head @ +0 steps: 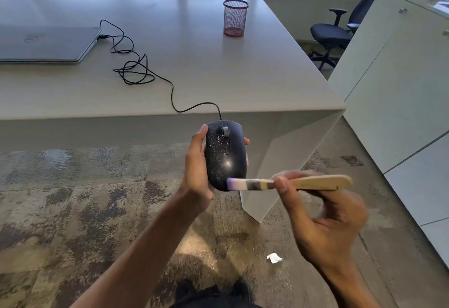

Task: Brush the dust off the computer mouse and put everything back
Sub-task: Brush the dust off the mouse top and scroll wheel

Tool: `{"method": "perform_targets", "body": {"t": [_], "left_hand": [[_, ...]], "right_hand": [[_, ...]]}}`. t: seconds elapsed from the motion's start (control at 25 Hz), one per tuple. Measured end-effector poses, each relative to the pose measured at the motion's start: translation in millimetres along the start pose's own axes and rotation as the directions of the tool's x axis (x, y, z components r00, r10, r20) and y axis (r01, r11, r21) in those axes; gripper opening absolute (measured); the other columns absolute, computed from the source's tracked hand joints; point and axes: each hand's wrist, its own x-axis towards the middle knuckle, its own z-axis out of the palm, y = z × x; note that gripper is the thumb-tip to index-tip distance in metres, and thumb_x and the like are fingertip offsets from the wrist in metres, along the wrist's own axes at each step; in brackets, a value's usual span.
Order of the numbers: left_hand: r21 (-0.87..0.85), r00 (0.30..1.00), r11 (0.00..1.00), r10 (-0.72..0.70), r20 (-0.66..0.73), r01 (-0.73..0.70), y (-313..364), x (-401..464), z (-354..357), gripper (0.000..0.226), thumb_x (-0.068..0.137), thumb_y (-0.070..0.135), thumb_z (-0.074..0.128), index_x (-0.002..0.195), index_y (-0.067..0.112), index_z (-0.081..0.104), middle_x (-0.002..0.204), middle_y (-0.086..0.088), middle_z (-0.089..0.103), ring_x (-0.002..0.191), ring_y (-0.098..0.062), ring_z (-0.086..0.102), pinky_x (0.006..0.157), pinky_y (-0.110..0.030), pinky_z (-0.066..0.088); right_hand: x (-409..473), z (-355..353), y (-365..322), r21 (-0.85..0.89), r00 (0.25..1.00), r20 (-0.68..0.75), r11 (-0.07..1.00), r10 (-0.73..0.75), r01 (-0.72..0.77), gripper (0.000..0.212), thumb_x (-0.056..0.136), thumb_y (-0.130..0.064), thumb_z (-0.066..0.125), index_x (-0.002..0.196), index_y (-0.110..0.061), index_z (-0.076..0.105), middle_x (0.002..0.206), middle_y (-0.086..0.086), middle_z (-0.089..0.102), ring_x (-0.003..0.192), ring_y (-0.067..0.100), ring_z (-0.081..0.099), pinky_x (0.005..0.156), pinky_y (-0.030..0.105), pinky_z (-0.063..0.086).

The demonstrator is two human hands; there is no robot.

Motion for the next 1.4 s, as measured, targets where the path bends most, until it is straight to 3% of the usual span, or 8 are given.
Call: {"method": "perform_targets", "body": {"t": [0.12, 0.28, 0.48, 0.64, 0.84, 1.04, 1.2, 1.4], "left_hand": [[-0.028, 1.0, 1.0, -0.006, 0.023, 0.007, 0.0, -0.3, 1.8, 0.078, 0.099, 0.056, 0.03, 0.136, -0.011, 0.049, 0.091, -0.016, 0.069, 0.07, -0.024, 0.064, 0.062, -0.03, 0.055], [-0.026, 1.0, 0.999, 0.021, 0.015, -0.021, -1.7, 1.3, 0.1, 0.074, 0.099, 0.055, 0.028, 0.13, -0.007, 0.055, 0.096, -0.017, 0.069, 0.072, -0.025, 0.064, 0.065, -0.033, 0.054], [-0.023, 1.0, 1.0, 0.015, 0.02, -0.015, -2.8, -0.5, -0.1, 0.076, 0.099, 0.055, 0.029, 0.132, -0.009, 0.053, 0.091, -0.015, 0.071, 0.069, -0.024, 0.066, 0.061, -0.031, 0.055], [-0.032, 0.999, 0.999, 0.008, 0.047, -0.006, -4.3, -2.3, -0.8, 0.078, 0.099, 0.055, 0.031, 0.132, -0.012, 0.051, 0.084, -0.014, 0.071, 0.066, -0.024, 0.066, 0.059, -0.03, 0.055], [-0.036, 0.999, 0.999, 0.024, 0.033, -0.023, -4.5, -1.2, -0.6, 0.069, 0.1, 0.053, 0.029, 0.124, -0.005, 0.059, 0.096, -0.019, 0.069, 0.069, -0.027, 0.064, 0.063, -0.033, 0.054], [-0.005, 0.998, 1.0, -0.029, 0.064, 0.029, -9.4, -1.7, 3.8, 0.082, 0.097, 0.06, 0.028, 0.134, -0.01, 0.051, 0.087, -0.015, 0.07, 0.069, -0.024, 0.065, 0.061, -0.03, 0.054], [-0.025, 0.999, 0.999, 0.027, 0.044, -0.025, -10.5, 0.3, 6.3, 0.069, 0.1, 0.055, 0.027, 0.118, 0.001, 0.067, 0.096, -0.017, 0.071, 0.073, -0.025, 0.065, 0.068, -0.034, 0.054], [-0.021, 1.0, 0.999, 0.024, 0.017, -0.024, -10.7, -1.0, 6.4, 0.067, 0.099, 0.056, 0.028, 0.113, 0.007, 0.07, 0.098, -0.016, 0.074, 0.075, -0.024, 0.068, 0.066, -0.034, 0.056]], "right_hand": [[-7.8, 2.4, 1.5, -0.039, 0.996, 0.056, 0.997, -0.067, 0.069, 0.006, 0.083, -0.01, 0.072, 0.087, -0.007, 0.069, 0.088, -0.012, 0.071, 0.086, -0.006, 0.069, 0.074, 0.009, 0.051], [-11.6, -9.2, 10.9, -0.214, 0.996, -0.026, 0.974, -0.086, 0.079, 0.011, 0.082, -0.009, 0.071, 0.09, -0.002, 0.067, 0.094, -0.009, 0.066, 0.092, -0.012, 0.064, 0.077, 0.007, 0.049], [-27.4, 3.7, 1.0, -0.069, 0.98, -0.018, 0.978, -0.199, 0.198, 0.01, 0.075, -0.005, 0.076, 0.083, -0.001, 0.071, 0.087, -0.005, 0.074, 0.081, 0.004, 0.073, 0.067, 0.016, 0.056], [-27.6, 7.7, 3.5, -0.115, 0.983, 0.014, 0.976, -0.183, 0.183, 0.012, 0.076, -0.006, 0.076, 0.085, -0.003, 0.069, 0.086, 0.001, 0.073, 0.08, 0.003, 0.072, 0.067, 0.018, 0.057], [-16.9, -12.0, 10.4, -0.254, 0.985, -0.122, 0.963, -0.126, 0.092, 0.012, 0.084, -0.009, 0.07, 0.091, -0.001, 0.065, 0.093, -0.008, 0.067, 0.092, -0.011, 0.065, 0.076, 0.008, 0.05], [-17.7, 2.5, -4.8, -0.013, 0.996, -0.005, 0.996, -0.085, 0.085, 0.007, 0.082, -0.007, 0.073, 0.084, -0.002, 0.07, 0.084, -0.004, 0.073, 0.081, 0.001, 0.071, 0.07, 0.015, 0.054], [-6.2, -4.8, 3.8, -0.164, 0.999, -0.054, 0.986, -0.005, -0.004, 0.011, 0.084, -0.015, 0.067, 0.092, -0.007, 0.066, 0.087, -0.016, 0.068, 0.082, -0.015, 0.062, 0.066, 0.006, 0.049], [0.0, -12.1, 2.4, -0.183, 0.99, -0.137, 0.982, 0.013, -0.038, 0.009, 0.086, -0.017, 0.067, 0.093, -0.012, 0.065, 0.087, -0.023, 0.067, 0.08, -0.012, 0.064, 0.066, 0.009, 0.05]]}}
